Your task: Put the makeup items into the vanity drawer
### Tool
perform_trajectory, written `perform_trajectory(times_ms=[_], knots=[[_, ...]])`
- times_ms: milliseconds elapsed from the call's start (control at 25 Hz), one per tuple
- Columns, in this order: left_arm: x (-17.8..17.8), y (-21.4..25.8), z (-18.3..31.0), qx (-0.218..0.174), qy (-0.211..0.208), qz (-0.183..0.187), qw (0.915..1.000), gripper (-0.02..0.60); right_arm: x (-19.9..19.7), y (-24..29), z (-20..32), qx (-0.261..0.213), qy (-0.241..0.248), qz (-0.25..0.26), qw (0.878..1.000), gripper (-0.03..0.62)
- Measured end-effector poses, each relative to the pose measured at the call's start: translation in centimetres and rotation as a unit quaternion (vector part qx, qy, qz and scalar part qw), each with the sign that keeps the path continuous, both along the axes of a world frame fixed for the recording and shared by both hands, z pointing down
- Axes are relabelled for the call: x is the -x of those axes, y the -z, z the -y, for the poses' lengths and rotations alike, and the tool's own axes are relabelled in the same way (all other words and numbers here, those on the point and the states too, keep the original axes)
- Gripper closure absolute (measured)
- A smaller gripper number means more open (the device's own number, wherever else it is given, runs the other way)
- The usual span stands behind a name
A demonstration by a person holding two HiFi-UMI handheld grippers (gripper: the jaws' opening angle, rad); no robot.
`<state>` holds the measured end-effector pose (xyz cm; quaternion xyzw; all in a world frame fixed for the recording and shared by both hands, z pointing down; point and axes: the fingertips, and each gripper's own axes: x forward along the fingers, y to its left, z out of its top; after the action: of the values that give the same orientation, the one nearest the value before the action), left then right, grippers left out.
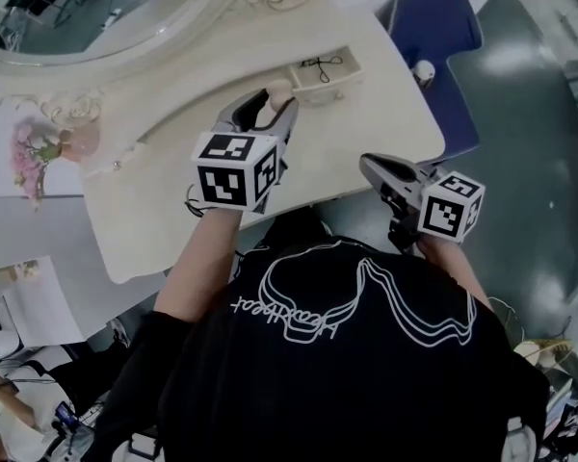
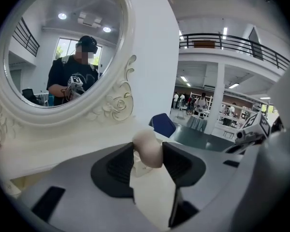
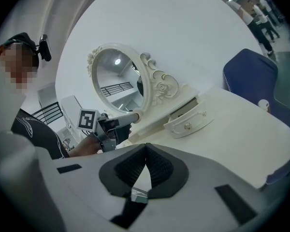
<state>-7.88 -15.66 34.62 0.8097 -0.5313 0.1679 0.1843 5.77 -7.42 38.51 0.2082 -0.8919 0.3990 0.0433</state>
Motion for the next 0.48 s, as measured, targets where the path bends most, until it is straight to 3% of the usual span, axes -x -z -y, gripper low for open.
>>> perform_trajectory(times_ms=[480], knots=[[-3.6, 0.5, 4.3, 0.005, -0.048, 0.014, 0.9987, 0.396, -2.5, 1.0, 2.9, -0.003, -0.059, 0.018, 0.998, 0.589]])
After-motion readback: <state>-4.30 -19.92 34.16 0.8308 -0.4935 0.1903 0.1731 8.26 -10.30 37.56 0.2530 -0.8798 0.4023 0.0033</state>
